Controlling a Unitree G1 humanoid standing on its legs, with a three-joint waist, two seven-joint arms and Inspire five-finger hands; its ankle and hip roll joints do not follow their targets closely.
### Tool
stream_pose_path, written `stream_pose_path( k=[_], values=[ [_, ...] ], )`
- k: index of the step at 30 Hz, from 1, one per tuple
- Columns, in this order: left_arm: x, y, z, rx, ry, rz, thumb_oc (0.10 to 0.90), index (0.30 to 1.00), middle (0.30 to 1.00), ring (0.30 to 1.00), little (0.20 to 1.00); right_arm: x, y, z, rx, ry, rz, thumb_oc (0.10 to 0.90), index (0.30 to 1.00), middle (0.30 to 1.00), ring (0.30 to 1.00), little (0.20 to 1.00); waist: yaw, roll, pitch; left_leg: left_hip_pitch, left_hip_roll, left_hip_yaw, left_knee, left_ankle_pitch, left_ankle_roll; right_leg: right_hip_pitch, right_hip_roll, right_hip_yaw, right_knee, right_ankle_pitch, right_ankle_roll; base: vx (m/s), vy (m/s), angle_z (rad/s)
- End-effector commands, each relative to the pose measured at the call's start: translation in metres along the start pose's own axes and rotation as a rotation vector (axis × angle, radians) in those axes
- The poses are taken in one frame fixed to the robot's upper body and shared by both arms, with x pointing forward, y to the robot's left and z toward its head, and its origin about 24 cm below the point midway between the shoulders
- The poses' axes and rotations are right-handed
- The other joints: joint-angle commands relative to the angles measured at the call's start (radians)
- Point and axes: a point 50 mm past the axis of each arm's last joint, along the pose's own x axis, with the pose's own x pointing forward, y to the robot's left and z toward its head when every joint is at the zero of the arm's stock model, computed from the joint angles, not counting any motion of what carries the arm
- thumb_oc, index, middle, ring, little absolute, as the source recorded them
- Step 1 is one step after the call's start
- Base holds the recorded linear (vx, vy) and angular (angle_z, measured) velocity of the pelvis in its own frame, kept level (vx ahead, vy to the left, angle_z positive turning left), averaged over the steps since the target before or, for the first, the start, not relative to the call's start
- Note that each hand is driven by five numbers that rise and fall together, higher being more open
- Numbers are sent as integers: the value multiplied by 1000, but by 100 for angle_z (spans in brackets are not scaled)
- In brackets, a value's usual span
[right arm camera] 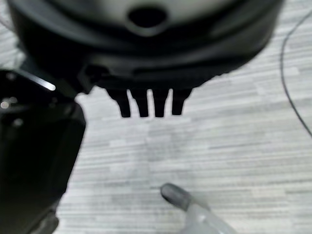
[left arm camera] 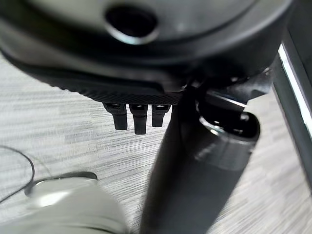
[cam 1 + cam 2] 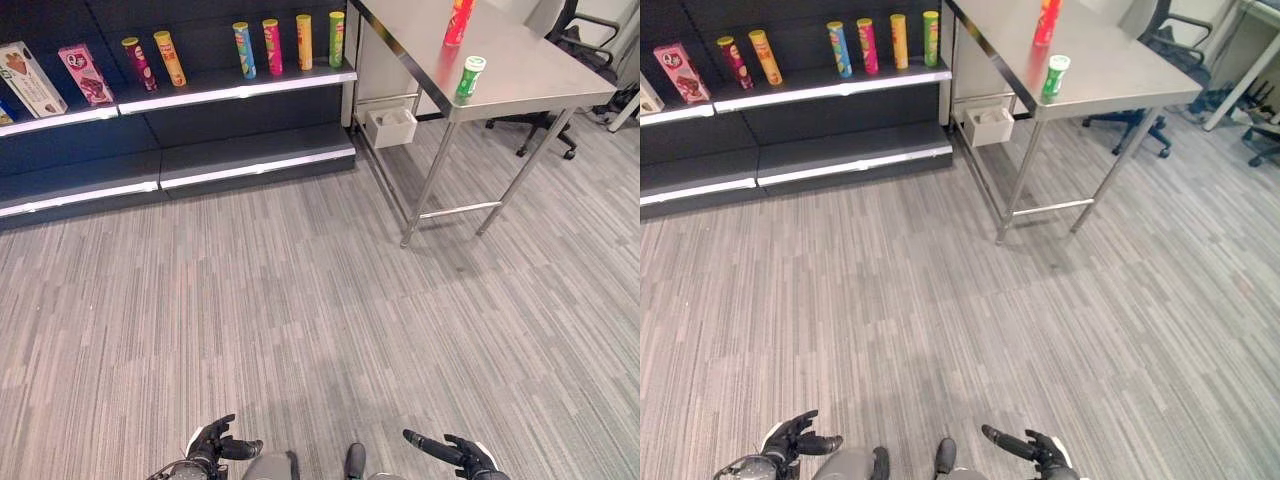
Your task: Put the goods on the table back onto the shelves and tidy them up.
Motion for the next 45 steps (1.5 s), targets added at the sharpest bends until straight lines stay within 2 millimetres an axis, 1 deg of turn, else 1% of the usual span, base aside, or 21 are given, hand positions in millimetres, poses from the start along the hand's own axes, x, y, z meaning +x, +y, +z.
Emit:
stream_pose_path(
  k=[1, 3, 5, 7, 11, 14, 16, 19, 20, 21, 22, 23, 25, 27, 29, 31, 34, 39, 42, 44, 45],
  values=[
    [2, 16, 24, -15, -109, 67, 800, 900, 900, 900, 900, -1, -31, 22, 20, -112, -98, 800, 900, 900, 900, 900, -14, -14, -1, -26, 58, -26, 3, 76, -3, 60, 4, -32, 18, -87, 97, 222, -61, 24],
    [-1, 11, 18, -98, -110, 61, 800, 900, 900, 900, 900, -1, -31, 29, 11, -142, -99, 800, 900, 900, 900, 900, 20, -11, -23, -49, 17, -5, -276, 4, 30, 79, 11, -22, 7, -123, 124, 413, 69, 21],
    [-2, 11, 17, -94, -112, 54, 800, 900, 900, 900, 900, -1, -32, 38, -1, -175, -97, 800, 900, 900, 900, 900, 41, 10, -36, -66, 40, -3, -488, 131, 14, 93, 33, -14, 7, -150, 131, 398, 130, 12],
    [-3, 11, 21, -99, -133, 55, 800, 900, 900, 900, 900, -1, -34, 48, -14, -211, -105, 800, 900, 900, 900, 900, 69, 18, -33, -104, 54, 14, -641, 203, -10, 129, 42, 5, 7, -182, 131, 371, 106, -2],
    [-5, 16, 13, -95, -119, 65, 800, 900, 900, 900, 900, -1, -27, 60, -46, -259, -81, 800, 900, 900, 900, 900, 99, 18, -61, -76, 63, 47, -689, 260, -15, 178, 51, 54, 7, -213, 150, 383, 171, -45],
    [-6, 24, 8, -59, -94, 86, 800, 900, 900, 900, 900, 0, -16, 60, -56, -249, -51, 800, 900, 900, 900, 900, 112, -18, -94, -44, 47, 79, -680, 252, 11, 204, 13, 74, 22, -216, 168, 412, 220, -60],
    [-5, 33, 4, -25, -65, 106, 800, 900, 900, 900, 900, 3, -6, 52, -79, -205, -13, 800, 900, 900, 900, 900, 114, -48, -117, 1, 10, 104, -675, 198, 58, 182, -44, 72, 136, -199, 206, 386, 265, -40],
    [-4, 39, 10, -21, -69, 130, 800, 900, 900, 900, 900, 5, -1, 43, -92, -151, 4, 800, 900, 900, 900, 900, 108, -56, -115, 53, -34, 114, -666, 132, 107, 66, -88, 78, 394, -74, 263, 255, 246, -13],
    [-3, 40, 11, -22, -68, 135, 800, 900, 900, 900, 900, 6, -1, 41, -87, -136, 2, 800, 900, 900, 900, 900, 99, -51, -108, 78, -46, 118, -666, 114, 122, 27, -107, 75, 480, -2, 276, 274, 369, 1],
    [-2, 40, 16, -17, -83, 142, 800, 900, 900, 900, 900, 7, -3, 35, -74, -101, -11, 800, 900, 900, 900, 900, 75, -23, -86, 144, -64, 122, -675, 77, 156, -49, -171, 24, 653, 130, 289, 474, 494, 7],
    [-2, 38, 23, 2, -106, 130, 800, 900, 900, 900, 900, 6, 0, 19, -50, -49, -11, 800, 900, 900, 900, 900, 44, 16, -70, 211, -58, 120, -689, 40, 166, -132, -235, -51, 747, 128, 280, 404, 407, 19],
    [-2, 38, 23, 2, -106, 130, 800, 900, 900, 900, 900, 6, 0, 19, -50, -49, -11, 800, 900, 900, 900, 900, 43, 16, -70, 212, -59, 119, -689, 40, 166, -132, -235, -52, 747, 128, 280, 396, 234, 0],
    [0, 31, 39, 31, -162, 97, 800, 900, 900, 900, 900, 4, -3, 3, -35, 9, -24, 800, 900, 900, 900, 900, 22, 25, -49, 251, -53, 127, -689, 4, 147, -147, -289, -158, 549, 43, 258, 282, -17, -27],
    [0, 27, 46, 56, -186, 81, 800, 900, 900, 900, 900, 3, -2, -2, -31, 31, -25, 800, 900, 900, 900, 900, 12, 23, -33, 272, -49, 123, -689, -16, 132, -175, -283, -183, 385, 31, 253, 247, -115, -2],
    [1, 22, 55, 72, -219, 66, 800, 900, 900, 900, 900, 3, -1, -7, -20, 51, -26, 800, 900, 900, 900, 900, -6, 16, -20, 304, -51, 108, -689, -42, 111, -193, -260, -156, 181, 77, 272, 360, -175, 10],
    [1, 19, 66, 84, -263, 56, 800, 900, 900, 900, 900, 2, 5, -10, -16, 64, 2, 800, 900, 900, 900, 900, -40, 6, -10, 378, -33, 94, -689, -90, 76, -279, -259, -78, 17, 182, 325, 562, -223, 62],
    [0, 17, 64, 123, -257, 38, 800, 900, 900, 900, 900, 0, 6, -15, -18, 75, 14, 800, 900, 900, 900, 900, -52, -12, -23, 425, -43, 72, -689, -126, 70, -263, -267, -92, 19, 210, 324, 328, -145, 55],
    [0, 8, 47, 125, -203, 5, 800, 900, 900, 900, 900, -1, -8, -16, -21, 68, -14, 800, 900, 900, 900, 900, -74, 12, -68, 454, 28, 30, -646, -149, 44, -233, -212, -95, 59, 173, 291, 356, -245, 41],
    [0, 3, 37, 116, -170, -19, 800, 900, 900, 900, 900, 0, -20, -10, -22, 41, -48, 800, 900, 900, 900, 900, -72, 42, -80, 381, 101, 19, -417, -74, -15, -165, -113, -106, 37, 78, 220, 282, -306, -34],
    [0, 2, 37, 113, -169, -21, 800, 900, 900, 900, 900, 0, -23, -9, -18, 37, -56, 800, 900, 900, 900, 900, -74, 35, -76, 335, 102, 13, -331, -39, -17, -144, -105, -108, 28, 61, 203, 139, -224, -27],
    [0, 0, 44, 114, -189, -26, 800, 900, 900, 900, 900, 0, -29, -5, -4, 22, -79, 800, 900, 900, 900, 900, -62, 27, -43, 232, 114, -11, -114, 53, -28, -104, -87, -108, 19, 36, 167, 166, -326, 1]
  ],
)
